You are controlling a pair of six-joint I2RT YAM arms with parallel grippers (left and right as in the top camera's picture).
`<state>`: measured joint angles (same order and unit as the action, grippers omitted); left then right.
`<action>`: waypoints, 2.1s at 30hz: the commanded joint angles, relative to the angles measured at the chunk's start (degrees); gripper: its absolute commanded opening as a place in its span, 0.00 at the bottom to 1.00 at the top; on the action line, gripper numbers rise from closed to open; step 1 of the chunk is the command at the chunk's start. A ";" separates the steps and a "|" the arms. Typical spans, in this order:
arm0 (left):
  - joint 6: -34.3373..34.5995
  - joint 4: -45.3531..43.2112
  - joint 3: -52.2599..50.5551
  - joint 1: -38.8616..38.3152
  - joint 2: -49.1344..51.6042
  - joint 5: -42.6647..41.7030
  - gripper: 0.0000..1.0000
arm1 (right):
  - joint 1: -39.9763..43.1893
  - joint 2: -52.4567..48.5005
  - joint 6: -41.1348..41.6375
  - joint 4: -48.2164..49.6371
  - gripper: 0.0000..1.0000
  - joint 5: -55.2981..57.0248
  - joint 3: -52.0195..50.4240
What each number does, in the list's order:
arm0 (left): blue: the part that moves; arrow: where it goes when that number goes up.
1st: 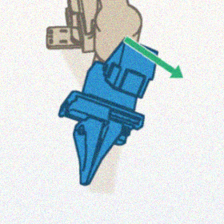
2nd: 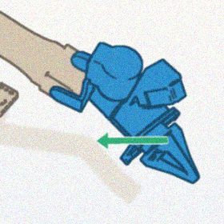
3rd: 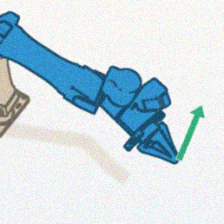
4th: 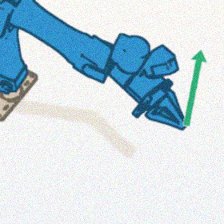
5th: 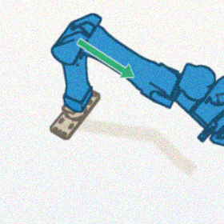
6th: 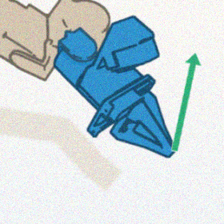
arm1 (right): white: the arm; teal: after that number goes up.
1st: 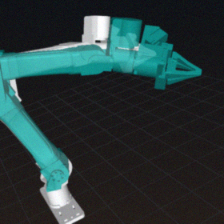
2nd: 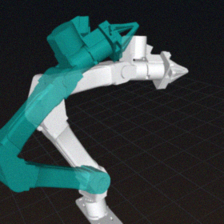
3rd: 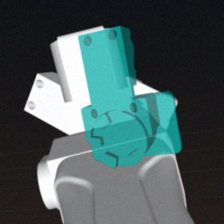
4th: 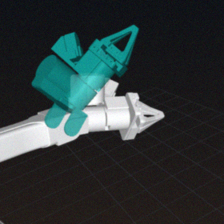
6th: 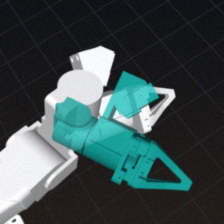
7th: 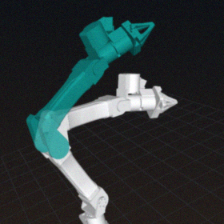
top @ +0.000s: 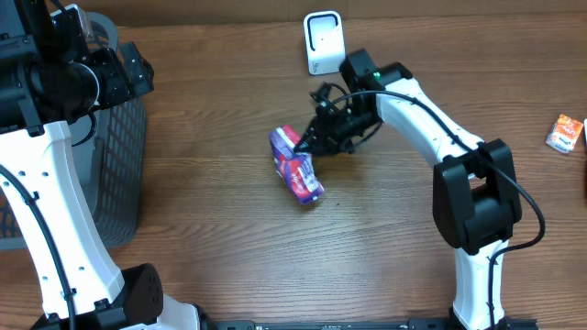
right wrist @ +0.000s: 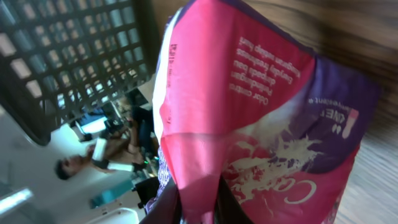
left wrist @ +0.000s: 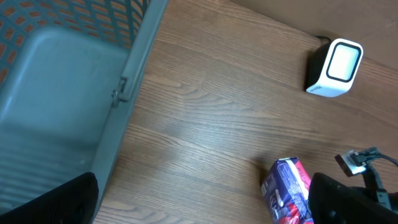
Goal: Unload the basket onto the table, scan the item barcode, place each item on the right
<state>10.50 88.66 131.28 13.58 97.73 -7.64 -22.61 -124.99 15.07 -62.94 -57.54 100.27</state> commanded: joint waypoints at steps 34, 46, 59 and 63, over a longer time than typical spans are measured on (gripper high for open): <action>-0.24 -0.20 0.76 -0.11 -0.24 0.39 1.00 | 9.66 1.88 -16.59 -12.24 0.87 20.79 3.13; -0.22 -0.20 0.76 -0.11 -0.24 0.39 1.00 | 3.37 1.90 -8.20 -17.22 0.82 32.48 2.03; -0.24 -0.20 0.76 -0.11 -0.24 0.39 1.00 | -7.61 8.87 1.90 -16.83 1.00 60.50 2.01; -0.22 -0.20 0.76 -0.11 -0.24 0.39 1.00 | -6.60 8.76 7.21 -14.12 1.00 60.13 1.90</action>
<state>10.50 88.66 131.28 13.58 97.73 -7.64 -31.46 -117.38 16.12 -78.17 -2.15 102.30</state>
